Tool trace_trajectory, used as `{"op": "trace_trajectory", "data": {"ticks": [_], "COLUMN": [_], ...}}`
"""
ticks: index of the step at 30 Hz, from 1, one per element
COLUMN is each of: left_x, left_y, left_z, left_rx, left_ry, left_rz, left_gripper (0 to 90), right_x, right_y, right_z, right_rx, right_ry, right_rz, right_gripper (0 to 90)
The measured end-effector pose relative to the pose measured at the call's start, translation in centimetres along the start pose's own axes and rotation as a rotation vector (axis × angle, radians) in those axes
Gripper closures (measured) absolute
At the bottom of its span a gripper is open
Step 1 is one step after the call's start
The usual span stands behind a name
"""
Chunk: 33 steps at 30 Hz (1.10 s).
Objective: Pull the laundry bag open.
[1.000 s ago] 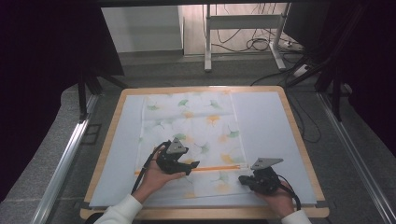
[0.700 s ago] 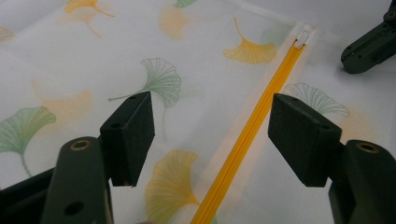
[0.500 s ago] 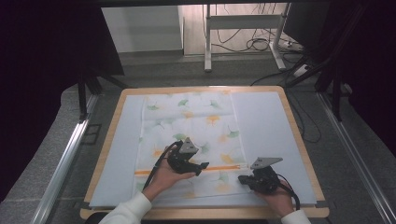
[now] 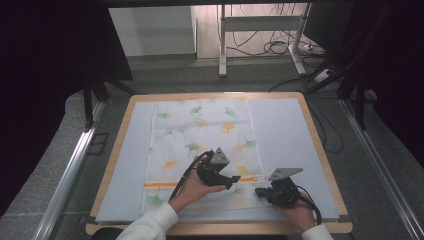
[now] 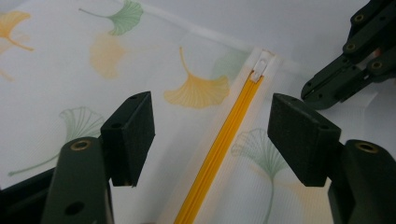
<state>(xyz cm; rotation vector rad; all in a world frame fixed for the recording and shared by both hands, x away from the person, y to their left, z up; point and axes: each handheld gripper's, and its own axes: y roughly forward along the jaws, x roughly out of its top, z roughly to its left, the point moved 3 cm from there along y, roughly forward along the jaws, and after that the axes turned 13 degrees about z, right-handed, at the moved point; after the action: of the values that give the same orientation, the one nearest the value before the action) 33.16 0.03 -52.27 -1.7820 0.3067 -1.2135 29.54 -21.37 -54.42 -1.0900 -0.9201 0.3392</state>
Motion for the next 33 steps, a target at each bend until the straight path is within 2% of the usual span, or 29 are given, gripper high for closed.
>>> {"op": "trace_trajectory", "data": {"ticks": [6, 12, 14, 15, 19, 25, 33], "left_x": [0.8, 1.8, 2.0, 2.2, 2.5, 3.1, 3.9], "left_y": [1.0, 1.7, 2.0, 2.3, 2.9, 3.2, 3.6], "left_z": [-0.6, -0.8, -0.8, -0.9, -1.0, -1.3, -1.8], "left_rx": [0.002, -0.015, -0.012, -0.017, -0.017, -0.027, -0.046], "left_ry": [0.016, 0.01, 0.027, 0.018, 0.032, 0.034, 0.057], "left_rz": [0.005, -0.012, -0.001, -0.005, 0.011, -0.002, 0.014], "left_gripper": [34.1, 37.4, 39.1, 40.1, 43.4, 48.9, 52.7], "right_x": [0.0, 0.0, 0.0, 0.0, 0.0, 0.0, 0.0], "right_y": [0.0, 0.0, 0.0, 0.0, 0.0, 0.0, 0.0], "right_z": [0.0, 0.0, 0.0, 0.0, 0.0, 0.0, 0.1], "right_rx": [-0.002, -0.006, -0.005, -0.004, -0.005, -0.002, -0.005], "right_ry": [-0.002, -0.004, -0.006, -0.006, -0.007, -0.008, -0.009], "right_rz": [0.0, 0.003, 0.004, 0.003, 0.003, 0.004, 0.006], "right_gripper": [88.4, 88.4, 88.4, 88.4, 88.4, 88.3, 88.3]}}
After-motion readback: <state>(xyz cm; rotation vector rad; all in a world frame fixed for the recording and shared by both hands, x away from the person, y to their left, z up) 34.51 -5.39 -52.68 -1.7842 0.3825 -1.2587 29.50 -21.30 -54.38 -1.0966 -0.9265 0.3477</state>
